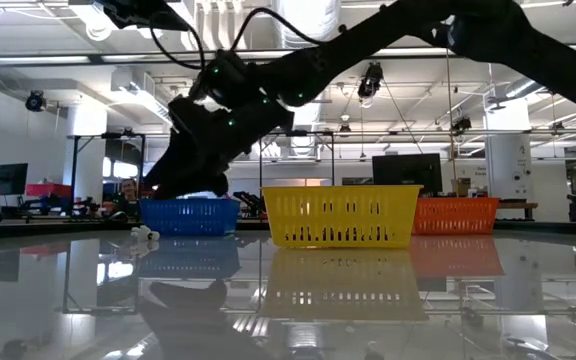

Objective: Sort Halloween decoration
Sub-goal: Put the white skeleton toy into the orange bin

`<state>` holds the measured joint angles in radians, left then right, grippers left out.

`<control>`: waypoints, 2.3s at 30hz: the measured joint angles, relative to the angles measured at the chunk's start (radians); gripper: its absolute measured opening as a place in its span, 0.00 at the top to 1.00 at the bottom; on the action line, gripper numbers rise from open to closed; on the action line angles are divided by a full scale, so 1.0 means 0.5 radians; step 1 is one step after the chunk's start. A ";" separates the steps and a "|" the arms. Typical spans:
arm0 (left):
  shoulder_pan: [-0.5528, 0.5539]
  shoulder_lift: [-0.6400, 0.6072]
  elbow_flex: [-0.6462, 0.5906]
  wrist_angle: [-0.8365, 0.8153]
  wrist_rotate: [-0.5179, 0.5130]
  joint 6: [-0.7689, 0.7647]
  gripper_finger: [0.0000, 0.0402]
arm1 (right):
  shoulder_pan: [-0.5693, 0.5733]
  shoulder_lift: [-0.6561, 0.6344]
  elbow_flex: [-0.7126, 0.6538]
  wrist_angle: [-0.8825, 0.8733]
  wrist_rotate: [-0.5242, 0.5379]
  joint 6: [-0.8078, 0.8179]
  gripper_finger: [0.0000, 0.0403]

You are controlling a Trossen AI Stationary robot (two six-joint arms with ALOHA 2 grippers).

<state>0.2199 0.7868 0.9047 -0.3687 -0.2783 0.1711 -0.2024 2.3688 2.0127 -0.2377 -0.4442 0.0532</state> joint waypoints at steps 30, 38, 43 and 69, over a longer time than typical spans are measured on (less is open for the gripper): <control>0.000 0.023 0.000 -0.036 0.000 -0.001 1.00 | 0.039 0.092 0.124 -0.203 0.001 0.005 0.54; 0.000 0.051 0.000 -0.072 0.000 -0.001 1.00 | 0.051 0.062 0.241 -0.260 0.000 -0.030 0.54; 0.000 0.088 0.000 -0.073 0.001 -0.006 1.00 | 0.052 0.061 0.294 -0.267 0.000 -0.028 0.54; 0.000 0.112 0.000 -0.093 -0.002 -0.060 1.00 | 0.117 0.076 0.086 -0.188 0.295 -0.108 0.54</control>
<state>0.2199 0.8429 0.9047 -0.4152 -0.2791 0.1409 -0.1437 2.4069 2.0556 -0.3318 -0.2967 -0.0009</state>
